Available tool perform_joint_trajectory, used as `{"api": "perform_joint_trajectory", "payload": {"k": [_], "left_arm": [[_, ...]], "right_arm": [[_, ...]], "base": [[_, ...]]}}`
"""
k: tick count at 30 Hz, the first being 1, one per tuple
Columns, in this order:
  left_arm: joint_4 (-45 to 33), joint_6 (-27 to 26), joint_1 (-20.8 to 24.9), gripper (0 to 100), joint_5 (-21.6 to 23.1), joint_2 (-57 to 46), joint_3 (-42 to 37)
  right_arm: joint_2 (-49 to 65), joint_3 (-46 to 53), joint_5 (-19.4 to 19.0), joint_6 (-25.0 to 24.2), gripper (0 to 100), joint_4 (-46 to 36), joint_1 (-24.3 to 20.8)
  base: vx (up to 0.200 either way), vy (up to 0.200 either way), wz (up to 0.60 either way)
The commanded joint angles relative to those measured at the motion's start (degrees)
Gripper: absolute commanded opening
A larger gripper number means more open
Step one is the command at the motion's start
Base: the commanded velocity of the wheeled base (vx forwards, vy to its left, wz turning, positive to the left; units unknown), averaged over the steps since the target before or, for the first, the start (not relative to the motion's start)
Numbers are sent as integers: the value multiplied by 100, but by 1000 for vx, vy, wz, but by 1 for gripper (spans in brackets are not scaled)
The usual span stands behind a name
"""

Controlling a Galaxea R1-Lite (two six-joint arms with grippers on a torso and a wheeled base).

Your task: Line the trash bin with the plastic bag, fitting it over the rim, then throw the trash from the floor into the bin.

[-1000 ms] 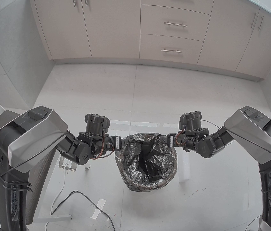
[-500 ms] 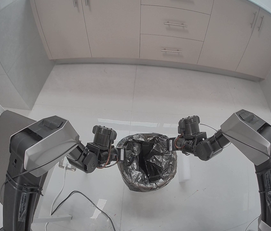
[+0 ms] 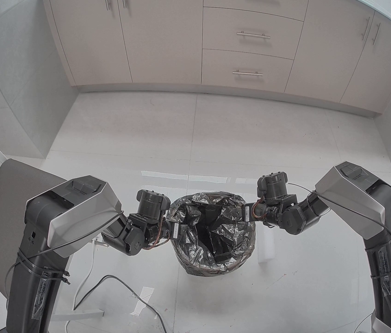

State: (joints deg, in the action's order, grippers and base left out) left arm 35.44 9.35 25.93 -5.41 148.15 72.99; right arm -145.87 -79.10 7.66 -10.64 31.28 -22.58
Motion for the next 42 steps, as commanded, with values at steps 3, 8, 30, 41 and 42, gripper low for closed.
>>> {"api": "perform_joint_trajectory", "payload": {"k": [3, 8, 30, 41, 42], "left_arm": [[7, -3, 0, 100, -4, 100, 14], [-2, 5, 0, 100, 5, 91, 5], [-11, 41, 17, 100, 5, -120, -39], [-11, 41, -9, 100, 5, -102, -48], [-11, 41, -9, 100, 5, -102, -39]], "right_arm": [[-266, -149, 8, 115, 100, 1, 113], [-337, -202, 122, 168, 100, -8, 201], [261, 510, 87, 229, 100, -8, -291], [244, 906, 131, 396, 100, -113, -115], [244, 914, 131, 396, 100, -113, -107]], "base": [[0, 0, 0], [0, 0, 0], [0, 0, 0], [0, 0, 0], [0, 0, 0]]}}
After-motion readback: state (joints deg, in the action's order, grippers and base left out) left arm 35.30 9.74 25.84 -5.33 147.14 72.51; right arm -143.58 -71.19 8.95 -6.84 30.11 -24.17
